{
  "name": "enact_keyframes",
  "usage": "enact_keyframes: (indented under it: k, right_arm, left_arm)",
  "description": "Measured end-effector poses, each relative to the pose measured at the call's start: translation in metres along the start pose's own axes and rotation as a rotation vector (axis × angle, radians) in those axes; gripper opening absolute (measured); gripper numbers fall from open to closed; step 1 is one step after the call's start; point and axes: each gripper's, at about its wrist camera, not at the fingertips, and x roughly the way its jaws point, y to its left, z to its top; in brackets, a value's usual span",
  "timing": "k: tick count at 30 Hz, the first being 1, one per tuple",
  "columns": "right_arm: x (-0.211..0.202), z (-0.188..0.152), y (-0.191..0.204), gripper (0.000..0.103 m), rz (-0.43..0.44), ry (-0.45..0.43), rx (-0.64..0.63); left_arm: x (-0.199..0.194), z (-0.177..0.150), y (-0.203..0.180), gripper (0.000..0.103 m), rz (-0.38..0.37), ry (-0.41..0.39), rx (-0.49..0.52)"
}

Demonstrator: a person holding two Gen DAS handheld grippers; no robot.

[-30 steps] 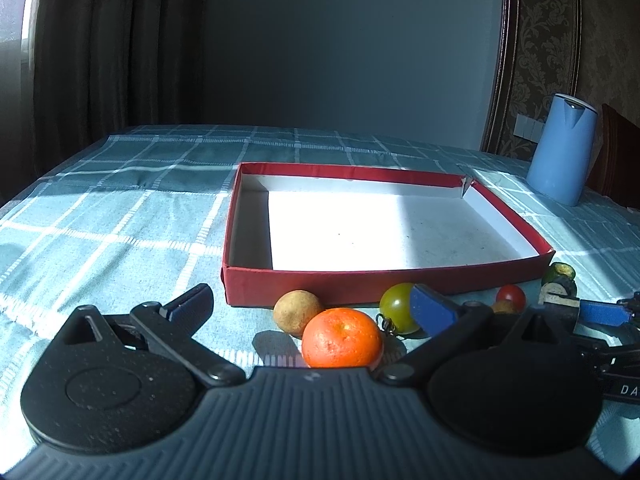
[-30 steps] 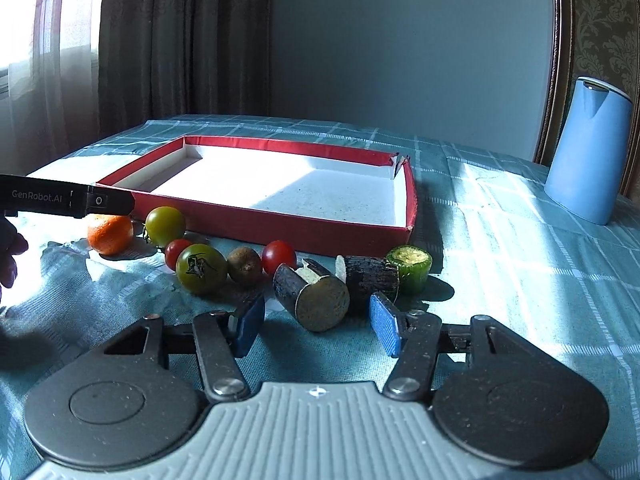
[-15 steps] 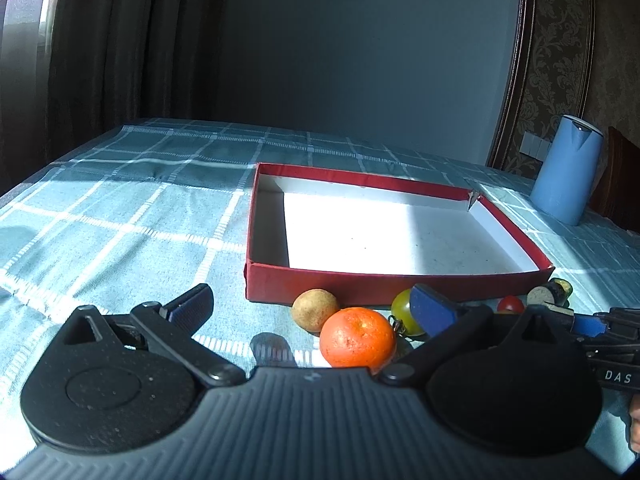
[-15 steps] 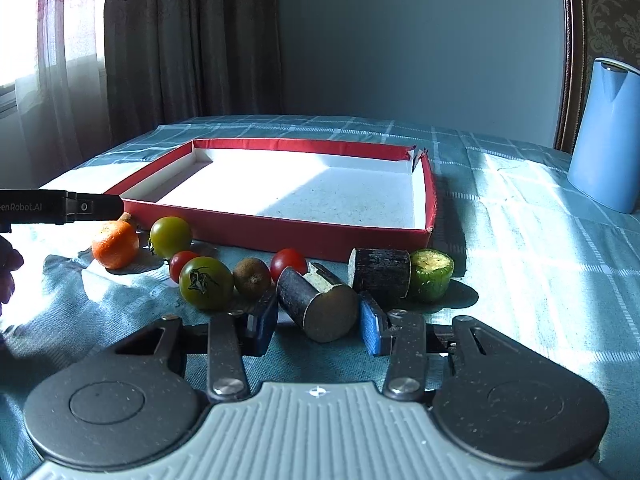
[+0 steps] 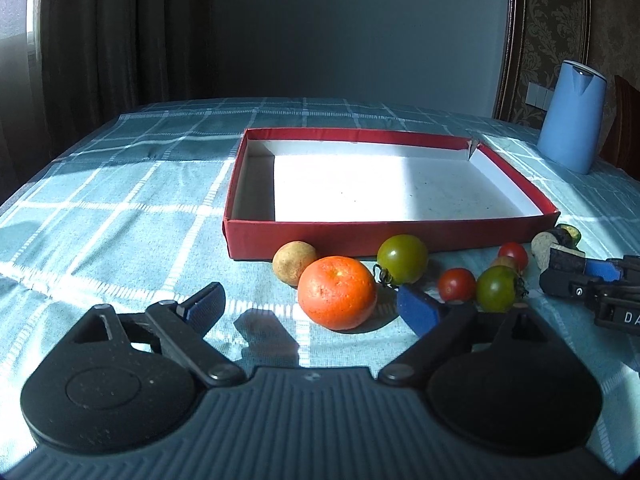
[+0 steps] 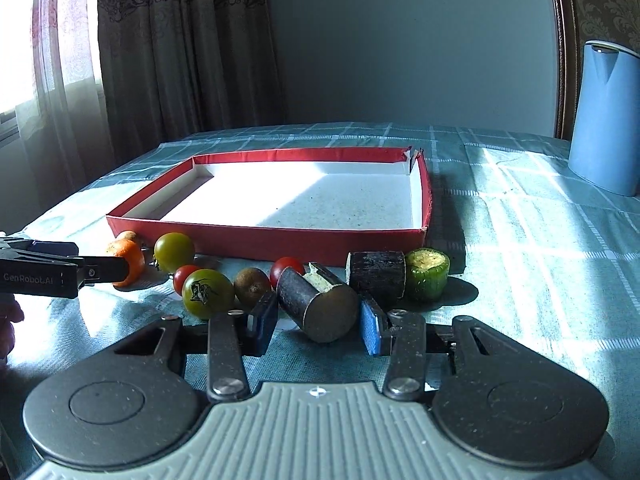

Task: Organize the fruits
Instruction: 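Grasp the orange with the left gripper while the right gripper grasps a black cylinder, then carry the orange into the tray with the left gripper while the right carries the cylinder in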

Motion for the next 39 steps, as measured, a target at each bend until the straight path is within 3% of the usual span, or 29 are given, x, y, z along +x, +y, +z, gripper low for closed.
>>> enact_keyframes:
  k: [2, 6, 12, 27, 34, 39]
  right_arm:
    - [0.001, 0.0, 0.0, 0.042, -0.002, 0.003, 0.003]
    - [0.0, 0.0, 0.0, 0.042, -0.003, 0.0, 0.002]
    - [0.001, 0.0, 0.0, 0.042, -0.002, 0.0, 0.004]
    - [-0.01, -0.001, 0.002, 0.042, 0.003, -0.056, -0.011]
    - [-0.028, 0.005, 0.014, 0.042, -0.131, -0.217, -0.056]
    - [-0.007, 0.035, 0.019, 0.042, -0.182, -0.212, -0.101]
  left_arm:
    - [0.006, 0.0, -0.001, 0.082, -0.004, 0.028, -0.004]
    - [0.005, -0.001, -0.004, 0.075, 0.0, 0.005, 0.015]
    - [0.008, -0.001, -0.014, 0.041, -0.009, 0.022, 0.055]
    - [-0.003, 0.004, -0.015, 0.04, -0.035, -0.007, 0.04]
    - [-0.003, 0.033, -0.022, 0.04, -0.043, -0.064, 0.058]
    - [0.023, 0.052, -0.023, 0.04, -0.024, -0.065, 0.021]
